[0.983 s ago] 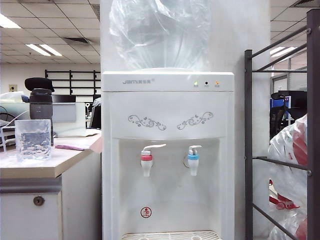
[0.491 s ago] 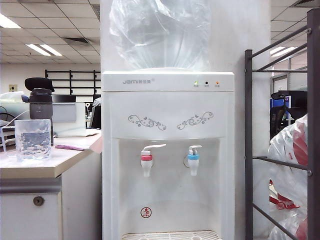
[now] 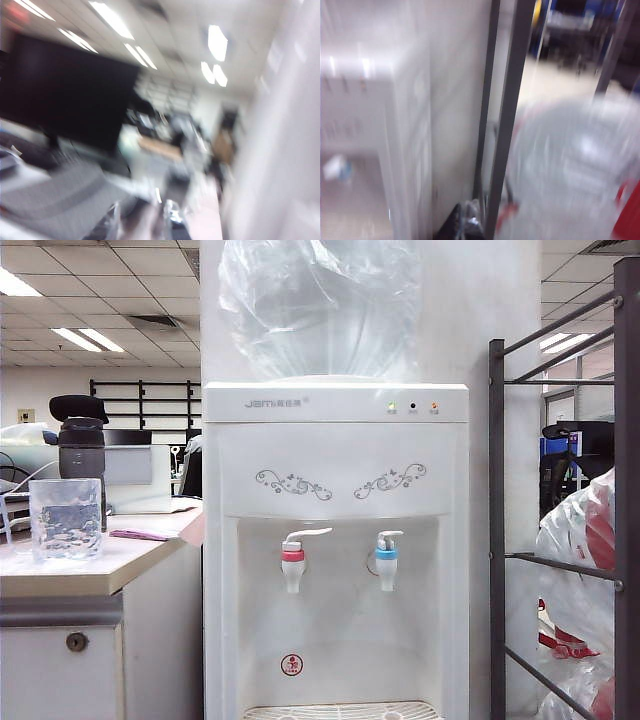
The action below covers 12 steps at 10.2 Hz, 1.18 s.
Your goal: Pick up the plastic mug from the left desk, go to the hot water outlet of the water dispenser, press the vertical switch to get some water, then put the mug back on the desk.
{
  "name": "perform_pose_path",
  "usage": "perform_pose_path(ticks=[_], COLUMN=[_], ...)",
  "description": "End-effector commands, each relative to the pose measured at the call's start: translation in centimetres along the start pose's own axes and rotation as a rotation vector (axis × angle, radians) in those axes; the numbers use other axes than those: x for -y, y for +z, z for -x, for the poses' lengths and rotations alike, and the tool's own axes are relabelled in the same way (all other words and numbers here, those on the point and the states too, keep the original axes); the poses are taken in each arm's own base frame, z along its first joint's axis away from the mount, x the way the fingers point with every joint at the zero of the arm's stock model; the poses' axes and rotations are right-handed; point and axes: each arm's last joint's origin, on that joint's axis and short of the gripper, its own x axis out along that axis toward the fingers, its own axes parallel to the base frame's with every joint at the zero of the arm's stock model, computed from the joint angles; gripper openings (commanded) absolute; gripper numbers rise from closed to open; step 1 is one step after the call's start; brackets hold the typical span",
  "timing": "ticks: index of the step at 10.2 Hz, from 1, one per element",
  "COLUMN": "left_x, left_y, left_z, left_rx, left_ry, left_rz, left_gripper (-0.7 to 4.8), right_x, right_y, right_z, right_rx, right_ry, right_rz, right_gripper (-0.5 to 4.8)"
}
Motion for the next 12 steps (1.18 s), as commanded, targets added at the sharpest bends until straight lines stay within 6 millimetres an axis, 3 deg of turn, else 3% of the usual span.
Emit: perform_pose_path(ticks=[1,3,6,11,12], left_x=[0.0,0.0,0.4,0.3,0.2], left_y=[-1.9,-2.9,-3.1,-3.8,-3.9], left_z=[0.2,0.4,0.6,0.8,0.8], left_rx=[-0.192,-0.298,-0.339,-0.417,-0.423], left_ry=[-0.046,-0.083,-0.245,-0.244,-0.236], left_rz=[-0.057,-0.077,-0.056,-0.068,-0.071], left_gripper=[1.24,1.24,1.24,1.24,0.92], right_x=[-0.1,-0.2,-0.2,-0.2,-0.2], right_y=[-3.6,-7.2,-7.1,-7.3,-7.3], right_z=[-0.3,-0.6,-0.9,-0.9,-0.9], right_rx=[-0.129,-0.259,-0.198,-0.208,-0.208], right_ry=[0.005,0.007,0.001,0.003,0.004], right_rz=[0.003,0.009,0.005,0.006,0.006], right_gripper=[-0.01,-0.01,-0.01,-0.01,-0.01])
